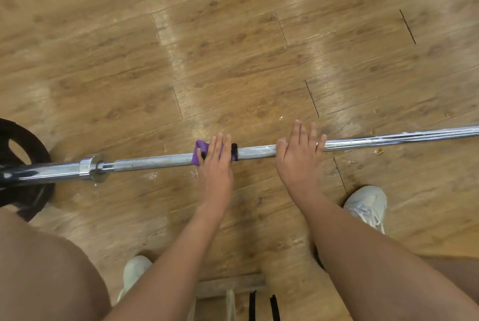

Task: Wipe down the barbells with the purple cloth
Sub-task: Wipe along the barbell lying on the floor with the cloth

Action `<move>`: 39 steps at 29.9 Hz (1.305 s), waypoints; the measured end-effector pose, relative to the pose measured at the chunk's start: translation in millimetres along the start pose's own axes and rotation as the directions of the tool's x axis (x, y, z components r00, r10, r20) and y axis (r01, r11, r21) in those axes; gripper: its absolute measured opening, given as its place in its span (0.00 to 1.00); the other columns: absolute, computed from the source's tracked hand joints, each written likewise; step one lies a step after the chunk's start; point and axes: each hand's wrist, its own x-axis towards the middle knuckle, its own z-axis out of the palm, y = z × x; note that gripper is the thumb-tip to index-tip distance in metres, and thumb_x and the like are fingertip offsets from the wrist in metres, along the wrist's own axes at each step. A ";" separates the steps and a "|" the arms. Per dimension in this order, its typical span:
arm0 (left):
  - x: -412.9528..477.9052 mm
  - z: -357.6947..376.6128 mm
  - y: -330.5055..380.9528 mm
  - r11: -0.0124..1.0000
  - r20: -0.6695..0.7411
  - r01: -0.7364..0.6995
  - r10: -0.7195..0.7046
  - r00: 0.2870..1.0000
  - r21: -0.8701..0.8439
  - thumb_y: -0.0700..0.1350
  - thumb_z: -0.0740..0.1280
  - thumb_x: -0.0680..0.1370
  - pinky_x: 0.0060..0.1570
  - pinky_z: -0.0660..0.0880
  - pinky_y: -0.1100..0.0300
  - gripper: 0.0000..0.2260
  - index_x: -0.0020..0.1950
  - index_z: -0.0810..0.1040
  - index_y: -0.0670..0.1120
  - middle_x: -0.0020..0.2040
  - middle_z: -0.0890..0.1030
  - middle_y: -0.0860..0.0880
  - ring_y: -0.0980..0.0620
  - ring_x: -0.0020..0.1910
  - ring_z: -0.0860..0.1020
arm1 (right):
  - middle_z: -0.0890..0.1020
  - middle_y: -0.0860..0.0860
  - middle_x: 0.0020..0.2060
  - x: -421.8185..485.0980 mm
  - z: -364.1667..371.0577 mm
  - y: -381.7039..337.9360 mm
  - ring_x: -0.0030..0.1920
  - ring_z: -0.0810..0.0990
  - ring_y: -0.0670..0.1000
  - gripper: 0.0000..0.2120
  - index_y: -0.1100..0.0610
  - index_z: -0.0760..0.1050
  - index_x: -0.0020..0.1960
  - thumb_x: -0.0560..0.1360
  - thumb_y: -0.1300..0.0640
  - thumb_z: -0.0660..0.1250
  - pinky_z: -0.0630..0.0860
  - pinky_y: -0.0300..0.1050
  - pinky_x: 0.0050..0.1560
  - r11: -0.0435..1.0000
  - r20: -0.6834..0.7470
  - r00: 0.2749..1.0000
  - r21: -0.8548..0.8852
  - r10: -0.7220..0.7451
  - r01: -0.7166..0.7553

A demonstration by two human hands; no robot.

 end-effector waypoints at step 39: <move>11.6 -25.3 16.6 0.979 0.223 0.197 -0.203 0.953 0.050 0.33 0.62 0.80 0.74 0.59 0.34 0.27 0.79 0.64 0.44 0.79 0.66 0.44 0.45 0.80 0.59 | 0.59 0.57 0.80 7.5 -24.6 -2.3 0.81 0.46 0.58 0.31 0.61 0.48 0.82 0.84 0.46 0.46 0.36 0.57 0.79 0.996 0.352 0.936 -0.084 0.020 0.010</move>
